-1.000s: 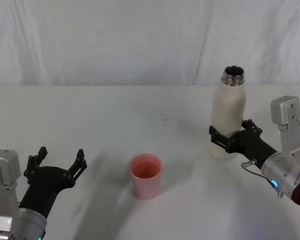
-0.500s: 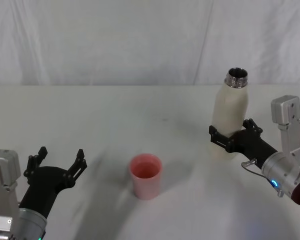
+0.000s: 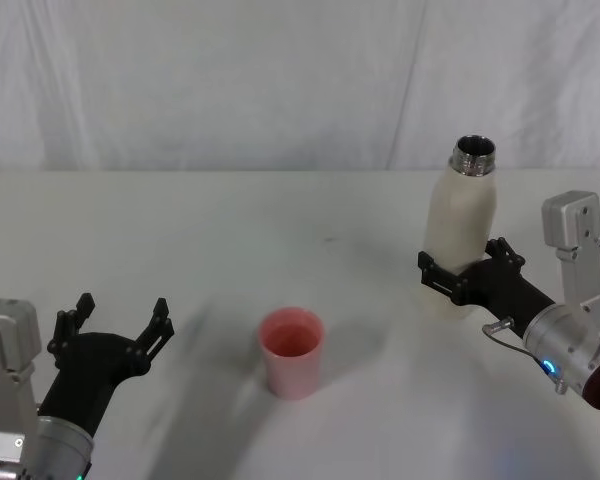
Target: Grasp the thermos with one hand and pour water into the cup lid.
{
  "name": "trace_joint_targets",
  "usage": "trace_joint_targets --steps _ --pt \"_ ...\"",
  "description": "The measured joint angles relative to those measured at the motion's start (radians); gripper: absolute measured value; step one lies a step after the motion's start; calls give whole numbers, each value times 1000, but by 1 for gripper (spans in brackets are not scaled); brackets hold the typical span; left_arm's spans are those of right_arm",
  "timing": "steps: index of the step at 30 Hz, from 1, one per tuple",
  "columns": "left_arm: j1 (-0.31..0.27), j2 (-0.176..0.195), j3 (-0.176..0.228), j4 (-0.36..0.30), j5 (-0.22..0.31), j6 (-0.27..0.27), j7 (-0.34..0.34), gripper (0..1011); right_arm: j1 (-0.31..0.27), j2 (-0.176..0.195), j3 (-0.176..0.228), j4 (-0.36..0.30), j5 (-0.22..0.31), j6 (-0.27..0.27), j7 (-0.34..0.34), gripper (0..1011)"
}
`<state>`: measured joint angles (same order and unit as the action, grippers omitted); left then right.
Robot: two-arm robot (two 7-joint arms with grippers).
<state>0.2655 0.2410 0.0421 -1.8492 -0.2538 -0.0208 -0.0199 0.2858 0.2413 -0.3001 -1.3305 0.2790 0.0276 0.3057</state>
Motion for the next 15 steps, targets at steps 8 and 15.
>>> trace_joint_targets --steps 8,15 --pt "0 0 0 0 0 0 0 1001 -20 13 -1 -34 -8 -11 7 1000" --pt "0 0 0 0 0 0 0 1001 -38 26 -1 -56 -9 -1 17 1000"
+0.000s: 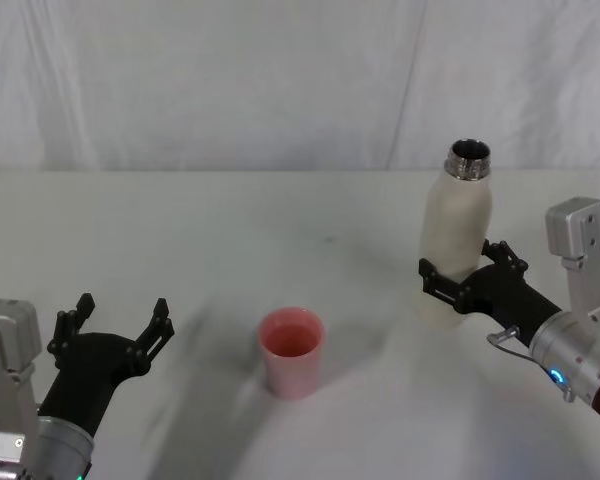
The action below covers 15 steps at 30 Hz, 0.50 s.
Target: Grasp the thermos with one hand and pour water into the cup lid.
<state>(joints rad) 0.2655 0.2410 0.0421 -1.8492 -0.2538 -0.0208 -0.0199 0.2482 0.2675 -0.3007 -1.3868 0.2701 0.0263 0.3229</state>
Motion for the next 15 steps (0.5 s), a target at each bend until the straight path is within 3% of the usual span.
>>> trace_joint_targets --steps 15 --pt "0 0 0 0 0 0 0 1001 -73 25 22 -66 9 19 -14 1000"
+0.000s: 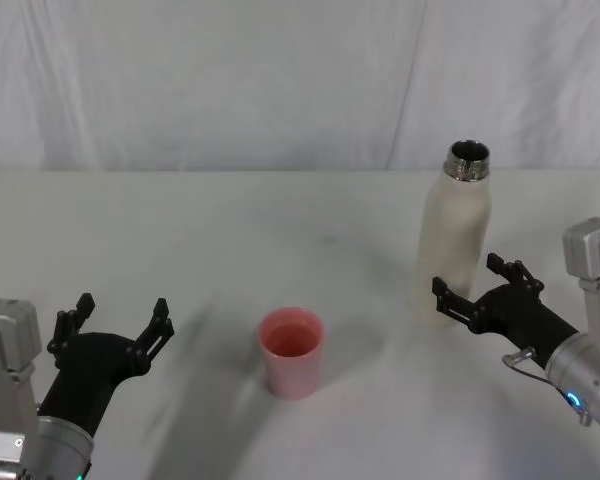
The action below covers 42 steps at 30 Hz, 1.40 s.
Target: Grasp the thermos with one hand and pour water into the cup lid.
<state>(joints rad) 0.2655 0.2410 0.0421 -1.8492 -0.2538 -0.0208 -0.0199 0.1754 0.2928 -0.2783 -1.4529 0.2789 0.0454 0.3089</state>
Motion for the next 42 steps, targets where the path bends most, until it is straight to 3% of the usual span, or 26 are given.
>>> trace_joint_targets --steps 8,15,20,42 --pt "0 0 0 0 0 0 0 1001 -62 9 19 -69 4 0 -25 1000" --pt "0 0 0 0 0 0 0 1001 -135 -20 35 -134 -27 -106 -74 1000" --pt "0 0 0 0 0 0 0 1001 -161 -42 28 -152 -55 -151 -78 1000" --pt "0 0 0 0 0 0 0 1001 -190 -58 -3 -197 -125 -175 -52 1000"
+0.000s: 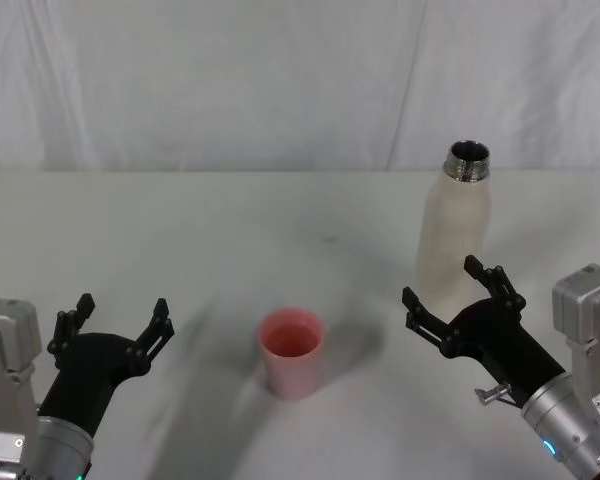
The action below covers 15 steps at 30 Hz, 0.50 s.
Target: Grasp the thermos with one hand and pour water into the cup lid.
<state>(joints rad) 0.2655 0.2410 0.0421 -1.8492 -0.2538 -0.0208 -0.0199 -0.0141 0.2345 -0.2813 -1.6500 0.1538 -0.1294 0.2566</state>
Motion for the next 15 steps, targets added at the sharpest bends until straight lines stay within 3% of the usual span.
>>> trace_joint_targets --steps 15 --pt "0 0 0 0 0 0 0 1001 -1 0 1 0 2 0 0 1000"
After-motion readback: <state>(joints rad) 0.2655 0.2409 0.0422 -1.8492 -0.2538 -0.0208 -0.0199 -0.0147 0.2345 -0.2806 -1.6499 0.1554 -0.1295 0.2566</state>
